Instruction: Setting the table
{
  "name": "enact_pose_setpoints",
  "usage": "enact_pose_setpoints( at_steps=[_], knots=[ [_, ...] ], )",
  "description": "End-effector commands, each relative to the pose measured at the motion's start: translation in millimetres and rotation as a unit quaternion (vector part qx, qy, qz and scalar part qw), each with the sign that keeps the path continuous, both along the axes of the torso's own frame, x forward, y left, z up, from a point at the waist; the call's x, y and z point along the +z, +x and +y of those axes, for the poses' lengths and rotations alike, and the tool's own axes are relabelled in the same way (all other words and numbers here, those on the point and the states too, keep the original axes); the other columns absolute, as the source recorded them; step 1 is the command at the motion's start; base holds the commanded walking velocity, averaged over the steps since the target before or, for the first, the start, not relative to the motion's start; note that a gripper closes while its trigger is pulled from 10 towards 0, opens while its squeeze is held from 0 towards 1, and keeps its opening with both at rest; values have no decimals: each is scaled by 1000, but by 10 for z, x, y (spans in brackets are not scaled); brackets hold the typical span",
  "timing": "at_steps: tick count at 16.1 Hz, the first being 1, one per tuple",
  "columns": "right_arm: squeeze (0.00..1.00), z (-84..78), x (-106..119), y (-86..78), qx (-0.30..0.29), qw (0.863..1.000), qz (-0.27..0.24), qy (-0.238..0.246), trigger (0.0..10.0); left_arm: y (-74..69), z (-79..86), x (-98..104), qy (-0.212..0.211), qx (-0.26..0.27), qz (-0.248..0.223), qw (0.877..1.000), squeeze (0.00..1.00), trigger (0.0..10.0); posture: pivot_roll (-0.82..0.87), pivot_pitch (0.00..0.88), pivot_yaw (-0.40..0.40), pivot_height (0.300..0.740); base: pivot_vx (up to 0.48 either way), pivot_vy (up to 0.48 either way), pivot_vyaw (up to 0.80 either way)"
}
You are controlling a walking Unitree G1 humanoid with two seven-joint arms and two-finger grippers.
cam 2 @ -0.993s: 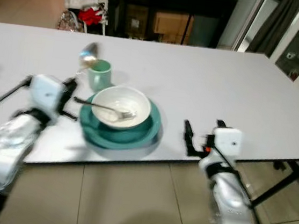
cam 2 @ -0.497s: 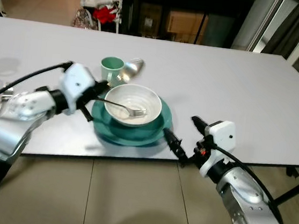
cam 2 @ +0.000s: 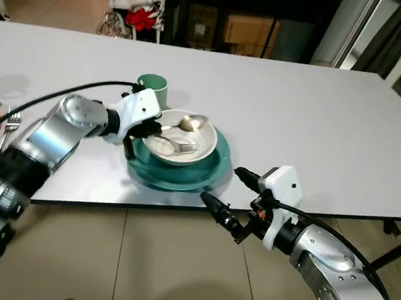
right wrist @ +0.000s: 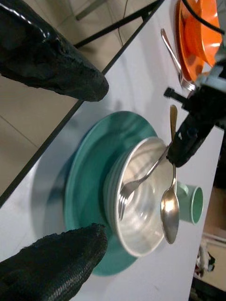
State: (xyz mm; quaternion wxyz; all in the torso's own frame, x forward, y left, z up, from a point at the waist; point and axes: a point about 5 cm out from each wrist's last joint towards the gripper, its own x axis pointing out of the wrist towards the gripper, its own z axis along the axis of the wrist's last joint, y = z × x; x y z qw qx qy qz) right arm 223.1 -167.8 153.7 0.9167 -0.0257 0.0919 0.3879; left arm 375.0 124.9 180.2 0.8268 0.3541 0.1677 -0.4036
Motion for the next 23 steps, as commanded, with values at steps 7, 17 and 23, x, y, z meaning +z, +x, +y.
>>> enact_pose_setpoints(
  at_steps=[7, 17, 23],
  knots=[
    [0, 16, -6, -38, 6, 1000, 2, -8, 10000, 153, -140, 18, 33, -18, -26, 999, 0, 10000, 39, 0, -17, 740, 0, 0, 0],
    [0, 8, -13, -58, 15, 1000, 6, -15, 10000, 178, -225, 44, 37, -47, -19, 998, 1000, 10000, 35, 0, -29, 740, 0, 0, 0],
    [0, 7, 158, 1, -78, 996, -43, 24, 10000, 233, -191, 748, -234, 21, -139, 962, 1000, 10000, 7, 0, -3, 740, 0, 0, 0]
  ],
)
